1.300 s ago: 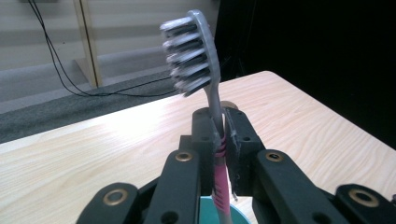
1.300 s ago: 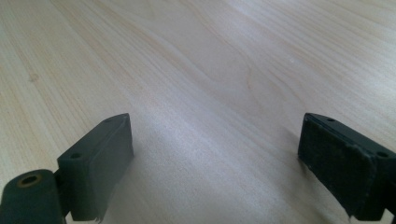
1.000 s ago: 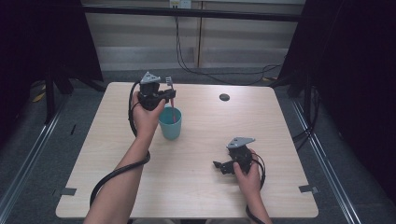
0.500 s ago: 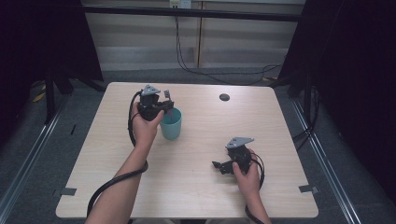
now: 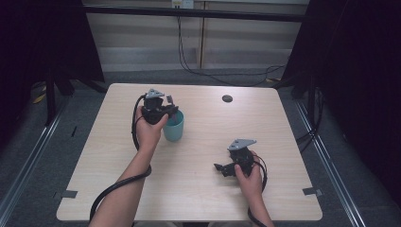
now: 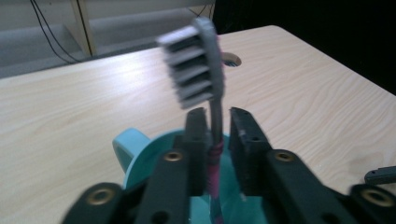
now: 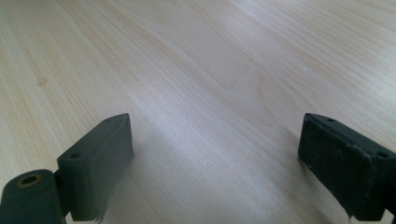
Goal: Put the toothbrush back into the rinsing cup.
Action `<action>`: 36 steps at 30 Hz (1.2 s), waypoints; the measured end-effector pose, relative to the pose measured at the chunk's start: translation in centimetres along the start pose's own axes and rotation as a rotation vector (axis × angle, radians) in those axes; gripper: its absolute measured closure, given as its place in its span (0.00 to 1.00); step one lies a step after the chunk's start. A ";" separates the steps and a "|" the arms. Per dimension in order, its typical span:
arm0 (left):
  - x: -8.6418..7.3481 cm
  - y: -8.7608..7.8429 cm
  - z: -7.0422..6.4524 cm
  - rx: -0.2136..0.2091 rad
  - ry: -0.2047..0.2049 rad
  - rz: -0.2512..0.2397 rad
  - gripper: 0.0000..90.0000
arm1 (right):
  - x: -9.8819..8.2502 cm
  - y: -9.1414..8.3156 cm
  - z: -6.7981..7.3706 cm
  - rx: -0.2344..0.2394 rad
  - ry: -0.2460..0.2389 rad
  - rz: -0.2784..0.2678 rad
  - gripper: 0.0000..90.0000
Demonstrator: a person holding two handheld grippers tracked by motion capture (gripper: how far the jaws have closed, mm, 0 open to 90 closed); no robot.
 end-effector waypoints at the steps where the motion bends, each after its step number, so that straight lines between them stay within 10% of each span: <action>1: -0.1 0.0 0.0 0.010 0.001 0.006 0.76 | 0.0 0.0 0.0 0.001 0.000 0.001 0.11; 6: -0.4 -0.6 0.6 0.038 -0.001 0.012 0.51 | 0.1 0.1 0.2 0.007 -0.005 0.001 0.11; 15: -0.9 -2.0 1.4 0.027 -0.050 0.005 0.36 | 0.1 0.1 0.3 0.014 -0.006 0.006 0.11; 36: -5.4 -5.1 1.4 -0.027 -0.074 -0.026 0.29 | 0.2 0.3 0.4 0.028 -0.020 -0.001 0.11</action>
Point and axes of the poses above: each handheld gripper's, and its own axes: y roughly forward along the jaws, x roughly out of its top, z roughly to its left, the point moved 2 cm from there along y, roughly forward along the jaws, and after that the axes turned 6 degrees about -z, right-handed, at the moved point
